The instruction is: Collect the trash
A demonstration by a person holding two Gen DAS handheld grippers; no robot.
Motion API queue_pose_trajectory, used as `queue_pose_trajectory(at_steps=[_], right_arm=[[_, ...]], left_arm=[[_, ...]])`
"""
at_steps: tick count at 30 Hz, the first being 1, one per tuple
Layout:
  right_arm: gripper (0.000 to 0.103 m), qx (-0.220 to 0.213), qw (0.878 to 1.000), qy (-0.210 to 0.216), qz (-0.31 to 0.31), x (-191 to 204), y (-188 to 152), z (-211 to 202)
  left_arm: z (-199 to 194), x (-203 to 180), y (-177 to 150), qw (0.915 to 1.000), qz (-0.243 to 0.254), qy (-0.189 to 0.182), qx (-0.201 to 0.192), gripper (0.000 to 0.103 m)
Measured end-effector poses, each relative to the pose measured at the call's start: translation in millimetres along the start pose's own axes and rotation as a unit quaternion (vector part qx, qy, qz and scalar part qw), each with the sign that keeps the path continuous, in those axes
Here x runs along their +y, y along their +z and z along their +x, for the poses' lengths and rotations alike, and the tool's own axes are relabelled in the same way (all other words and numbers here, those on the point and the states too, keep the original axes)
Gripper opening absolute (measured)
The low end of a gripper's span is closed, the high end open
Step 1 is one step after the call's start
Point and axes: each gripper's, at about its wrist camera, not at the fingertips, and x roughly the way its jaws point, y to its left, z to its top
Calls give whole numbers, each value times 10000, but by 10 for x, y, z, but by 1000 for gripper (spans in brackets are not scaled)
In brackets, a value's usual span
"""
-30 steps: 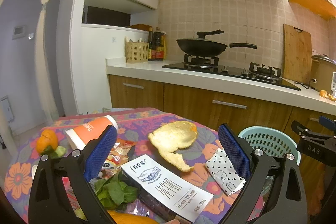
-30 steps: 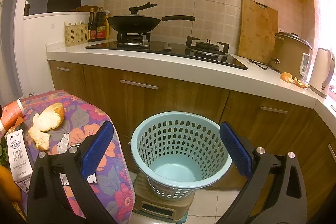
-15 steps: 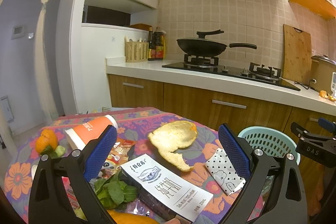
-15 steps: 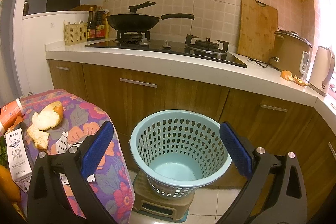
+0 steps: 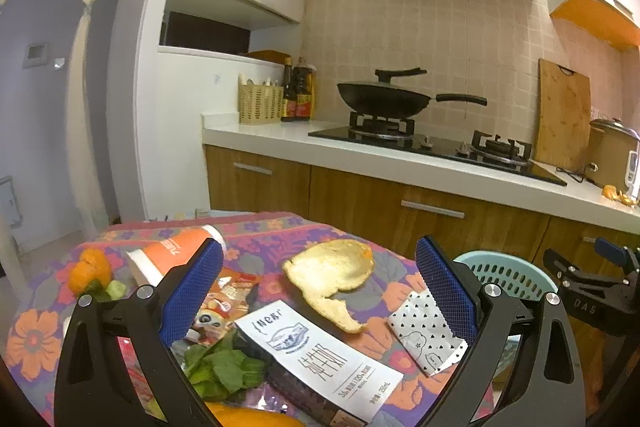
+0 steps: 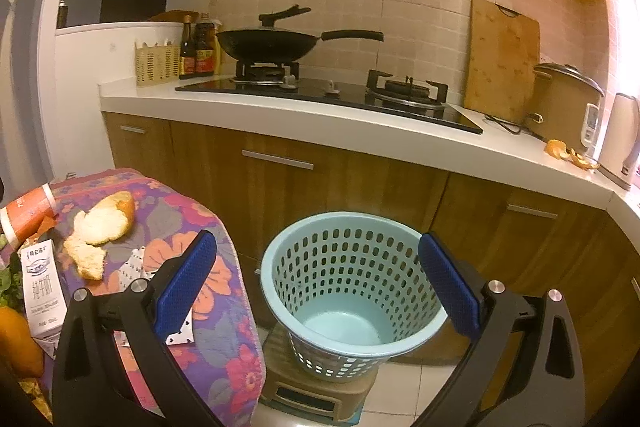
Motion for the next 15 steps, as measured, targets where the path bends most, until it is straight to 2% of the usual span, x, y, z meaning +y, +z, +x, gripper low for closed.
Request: queue_pose_trajectory(at_steps=[4, 6, 15], right_arm=[[96, -23, 9999, 116, -21, 18, 8, -13], [96, -26, 9998, 210, -28, 45, 7, -24], [75, -87, 9929, 1128, -366, 346, -16, -131]], left_arm=[[-120, 81, 56, 9997, 38, 223, -8, 94], [-187, 169, 67, 9998, -38, 199, 59, 94], [-645, 835, -41, 9964, -448, 647, 323, 94]])
